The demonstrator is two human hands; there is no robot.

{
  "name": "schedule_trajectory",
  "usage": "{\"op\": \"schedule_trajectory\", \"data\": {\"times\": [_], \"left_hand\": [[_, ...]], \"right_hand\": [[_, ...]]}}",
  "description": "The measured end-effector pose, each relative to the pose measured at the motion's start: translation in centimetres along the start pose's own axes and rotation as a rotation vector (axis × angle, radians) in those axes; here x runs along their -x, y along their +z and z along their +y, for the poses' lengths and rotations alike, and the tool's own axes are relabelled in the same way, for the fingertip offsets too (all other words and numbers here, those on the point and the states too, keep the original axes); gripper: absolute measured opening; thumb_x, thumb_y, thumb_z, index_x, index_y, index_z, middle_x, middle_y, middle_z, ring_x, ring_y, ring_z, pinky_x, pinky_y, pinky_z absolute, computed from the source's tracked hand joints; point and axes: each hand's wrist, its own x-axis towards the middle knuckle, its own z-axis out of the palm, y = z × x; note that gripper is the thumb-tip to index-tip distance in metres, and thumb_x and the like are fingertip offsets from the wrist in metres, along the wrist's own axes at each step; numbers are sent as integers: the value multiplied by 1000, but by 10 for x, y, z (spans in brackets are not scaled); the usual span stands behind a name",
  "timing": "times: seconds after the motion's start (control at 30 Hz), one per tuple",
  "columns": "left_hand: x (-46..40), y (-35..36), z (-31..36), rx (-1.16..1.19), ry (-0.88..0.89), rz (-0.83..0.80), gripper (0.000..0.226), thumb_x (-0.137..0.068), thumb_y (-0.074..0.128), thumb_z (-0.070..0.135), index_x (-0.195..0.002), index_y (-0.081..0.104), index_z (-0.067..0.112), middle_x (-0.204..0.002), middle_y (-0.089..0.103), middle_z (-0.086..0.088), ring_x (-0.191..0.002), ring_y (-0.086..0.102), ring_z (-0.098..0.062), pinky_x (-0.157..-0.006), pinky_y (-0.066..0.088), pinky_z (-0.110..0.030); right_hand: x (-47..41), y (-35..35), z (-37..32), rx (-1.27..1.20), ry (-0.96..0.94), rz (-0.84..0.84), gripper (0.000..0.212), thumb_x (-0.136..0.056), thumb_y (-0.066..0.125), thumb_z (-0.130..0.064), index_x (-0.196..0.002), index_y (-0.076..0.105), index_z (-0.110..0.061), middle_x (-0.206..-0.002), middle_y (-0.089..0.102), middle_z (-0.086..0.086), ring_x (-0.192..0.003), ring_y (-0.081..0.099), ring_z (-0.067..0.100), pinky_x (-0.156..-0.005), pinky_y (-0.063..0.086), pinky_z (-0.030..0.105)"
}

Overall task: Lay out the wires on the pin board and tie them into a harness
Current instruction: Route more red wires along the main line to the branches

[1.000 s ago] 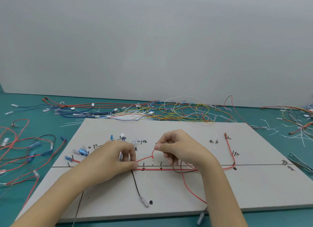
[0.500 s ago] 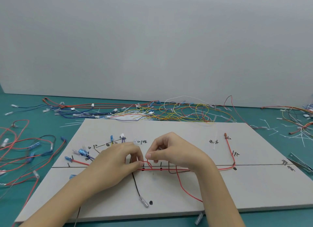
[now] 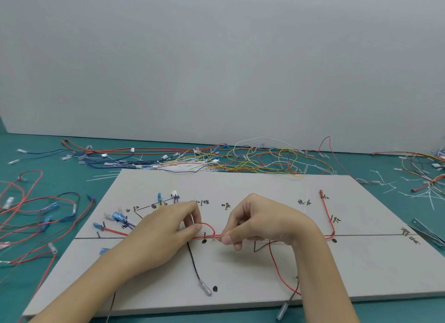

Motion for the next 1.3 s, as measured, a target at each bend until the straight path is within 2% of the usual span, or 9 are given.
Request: {"op": "schedule_trajectory", "data": {"times": [0.2,0.43,0.63,0.77,0.87,0.97,1.07,1.2,1.3], "left_hand": [[1,-4,0,20,-3,-25,11,-96,51,38,-85,48,38,-89,57,24,-76,49,1,-65,39,-24],[0,-5,0,43,23,-37,11,-98,49,35,-87,46,38,-90,55,22,-74,50,-1,-63,37,-23],[-1,-7,-2,128,14,-69,15,-92,61,31,-80,56,36,-86,60,24,-62,57,3,-60,39,-19],[-2,-10,-3,222,-33,-80,14,-94,59,28,-83,56,36,-84,62,18,-52,61,-9,-56,46,-23],[-2,-14,-3,304,-66,-68,20,-96,55,22,-82,54,36,-85,65,10,-55,66,-16,-53,49,-21],[-1,-14,-3,369,-95,-69,24,-97,54,19,-79,52,35,-87,69,4,-57,69,-19,-45,45,-20],[-1,-13,-3,402,-105,-66,24,-97,55,18,-79,53,34,-87,70,3,-57,70,-21,-43,46,-24],[-1,-15,-6,431,-120,-71,20,-95,59,21,-79,58,34,-85,70,2,-57,69,-23,-43,46,-26],[-2,-15,-8,401,-106,-79,15,-91,64,24,-80,61,33,-87,68,7,-52,66,-17,-42,43,-24]], "right_hand": [[3,-8,6,44,88,84,4,-81,75,-11,-78,75,-12,-53,61,-4,-43,46,2,-42,31,10],[4,-11,7,52,89,110,4,-81,75,-15,-80,77,-12,-51,45,-1,-43,33,7,-42,24,16],[2,-9,4,-6,43,159,14,-81,70,-4,-75,74,-15,-51,55,2,-44,37,10,-40,24,16],[2,-8,3,-10,61,197,2,-80,74,-17,-81,72,-17,-51,52,1,-50,32,16,-42,21,20],[2,-9,4,14,37,226,20,-82,74,-34,-78,72,-15,-45,36,-5,-44,26,13,-42,17,21],[4,-6,0,34,1,117,27,-89,67,-37,-79,75,-13,-44,27,-5,-41,18,12,-41,16,21],[3,-3,-2,33,-18,49,21,-91,65,-31,-81,76,-16,-42,32,-5,-40,21,10,-40,19,18],[2,-3,-2,-13,-33,85,17,-90,65,-23,-80,75,-12,-50,57,0,-41,26,8,-42,20,19],[2,-4,-2,-35,-33,86,16,-90,65,-19,-79,74,-11,-55,61,2,-42,27,7,-41,22,16]]}}
